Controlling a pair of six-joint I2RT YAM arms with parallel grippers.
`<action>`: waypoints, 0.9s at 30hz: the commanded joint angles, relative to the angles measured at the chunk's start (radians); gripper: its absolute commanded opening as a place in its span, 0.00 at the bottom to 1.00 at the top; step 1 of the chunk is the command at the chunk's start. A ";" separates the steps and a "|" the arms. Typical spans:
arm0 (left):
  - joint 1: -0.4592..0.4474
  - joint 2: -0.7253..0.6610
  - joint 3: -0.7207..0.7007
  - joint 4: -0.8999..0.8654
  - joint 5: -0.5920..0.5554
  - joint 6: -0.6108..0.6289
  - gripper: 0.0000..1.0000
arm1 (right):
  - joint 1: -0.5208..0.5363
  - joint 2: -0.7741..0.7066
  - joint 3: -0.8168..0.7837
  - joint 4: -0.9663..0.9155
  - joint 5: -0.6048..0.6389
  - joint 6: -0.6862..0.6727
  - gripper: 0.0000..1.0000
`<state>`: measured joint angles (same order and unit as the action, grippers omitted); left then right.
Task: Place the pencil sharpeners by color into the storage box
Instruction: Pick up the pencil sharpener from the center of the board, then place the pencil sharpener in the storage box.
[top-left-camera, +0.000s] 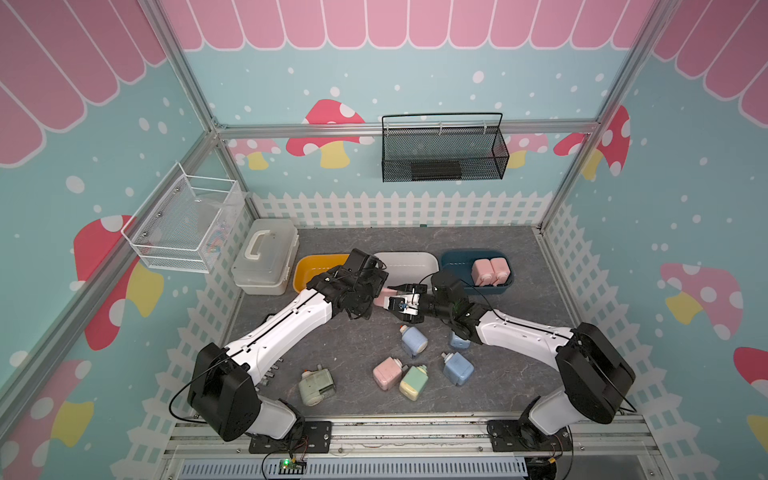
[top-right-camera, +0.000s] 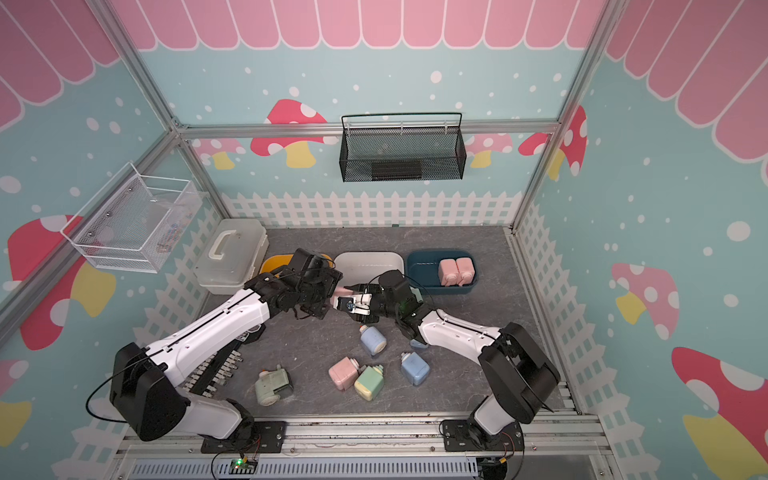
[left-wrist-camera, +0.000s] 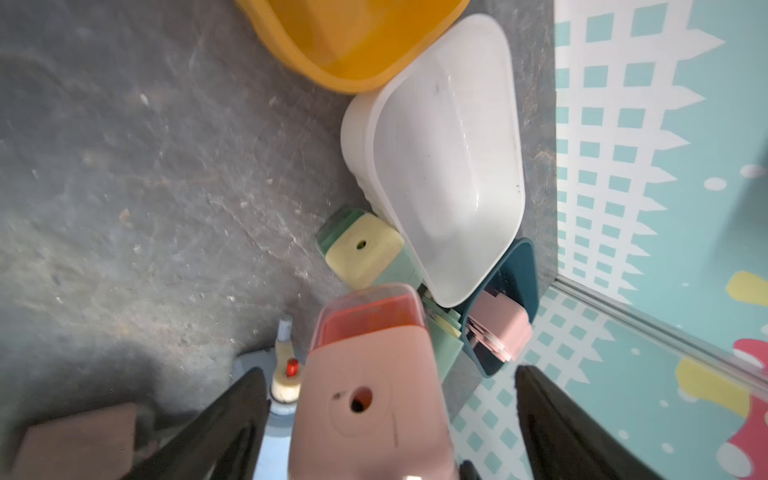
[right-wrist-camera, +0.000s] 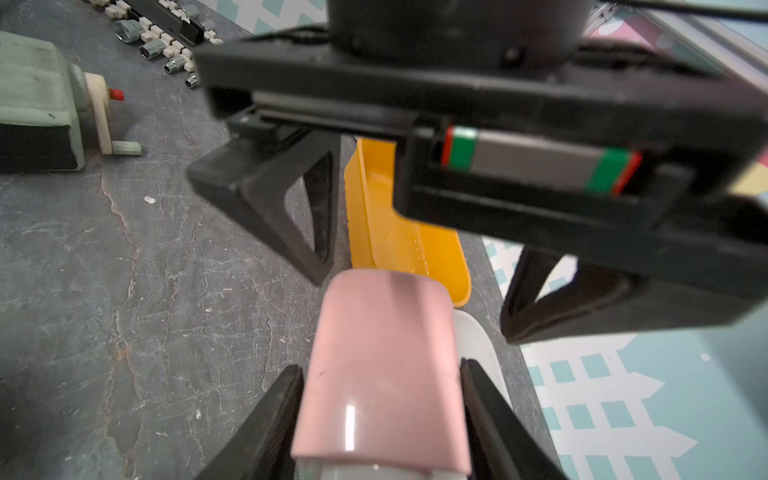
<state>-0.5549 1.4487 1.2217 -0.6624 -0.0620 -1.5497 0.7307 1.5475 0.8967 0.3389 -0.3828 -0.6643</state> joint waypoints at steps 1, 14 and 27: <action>0.047 -0.038 -0.008 0.011 -0.081 0.153 0.99 | -0.019 -0.032 0.017 0.002 0.006 0.065 0.00; 0.061 -0.082 -0.052 0.071 -0.166 0.409 0.99 | -0.179 -0.137 -0.029 0.020 0.066 0.419 0.00; 0.059 -0.033 -0.122 0.405 0.126 0.594 0.99 | -0.327 -0.224 -0.081 0.032 0.253 0.714 0.00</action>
<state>-0.4934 1.3865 1.0775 -0.3504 -0.0341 -1.0164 0.4183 1.3582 0.8310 0.3229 -0.2512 -0.0296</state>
